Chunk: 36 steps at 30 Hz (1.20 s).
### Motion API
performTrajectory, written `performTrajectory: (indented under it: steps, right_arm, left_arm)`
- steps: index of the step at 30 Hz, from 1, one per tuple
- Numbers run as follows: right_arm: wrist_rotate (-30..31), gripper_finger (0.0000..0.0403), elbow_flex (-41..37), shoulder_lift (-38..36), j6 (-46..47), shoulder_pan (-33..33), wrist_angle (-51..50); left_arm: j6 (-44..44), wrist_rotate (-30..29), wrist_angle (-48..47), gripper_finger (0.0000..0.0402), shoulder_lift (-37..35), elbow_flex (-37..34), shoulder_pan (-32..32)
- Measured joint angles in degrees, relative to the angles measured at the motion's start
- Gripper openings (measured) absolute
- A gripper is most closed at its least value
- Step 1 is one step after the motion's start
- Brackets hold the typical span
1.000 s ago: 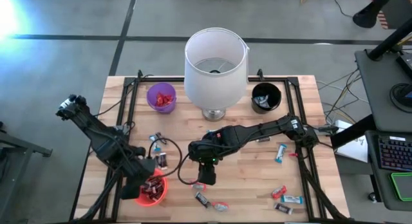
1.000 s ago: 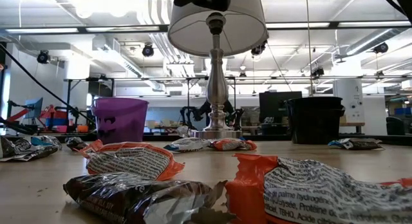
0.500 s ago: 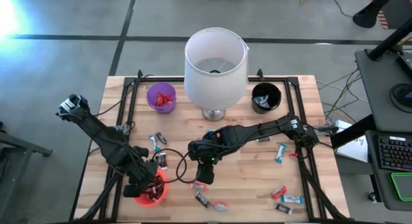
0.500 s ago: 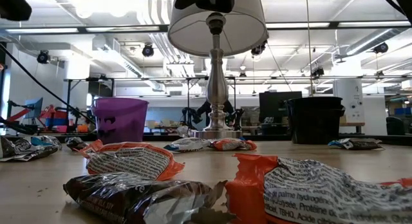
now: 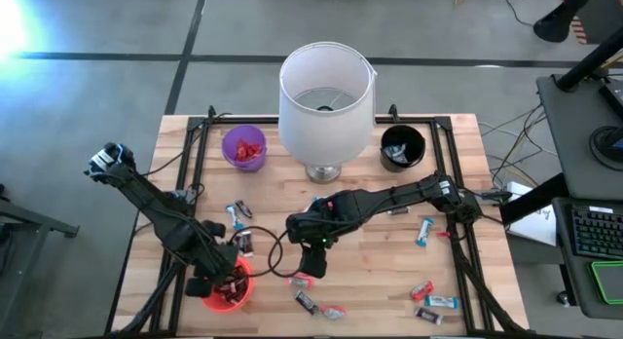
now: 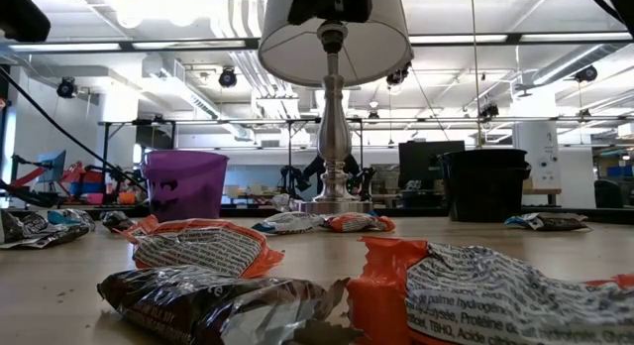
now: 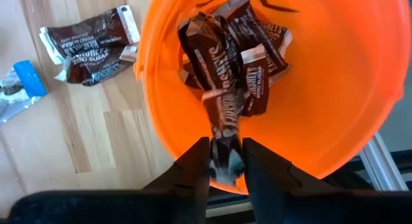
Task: Sort candy
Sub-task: Put the black chocolate into the orange bucket
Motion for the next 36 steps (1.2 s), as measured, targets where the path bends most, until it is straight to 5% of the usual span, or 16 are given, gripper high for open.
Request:
performTrajectory:
  steps: [8,16,26,36]
  right_arm:
    - [1.4,0.0169,-0.6,0.0,3.8,0.1,-1.1]
    - [22.4,0.0169,-2.5,0.0,17.2,1.5,-20.2]
    - [20.9,0.0169,-12.9,-2.1,29.5,1.5,-19.5]
    - [19.1,0.0169,-26.7,-2.6,35.1,0.0,-19.4]
  left_arm:
    - [6.5,-0.4,-1.1,0.0130,0.0,1.3,0.0]
    - [7.6,-11.4,-7.8,0.0143,-1.6,4.7,0.0]
    - [6.5,-28.5,-10.2,0.0143,-10.3,6.5,0.0]
    - [6.3,-31.6,-12.3,0.0143,-18.1,6.5,0.0]
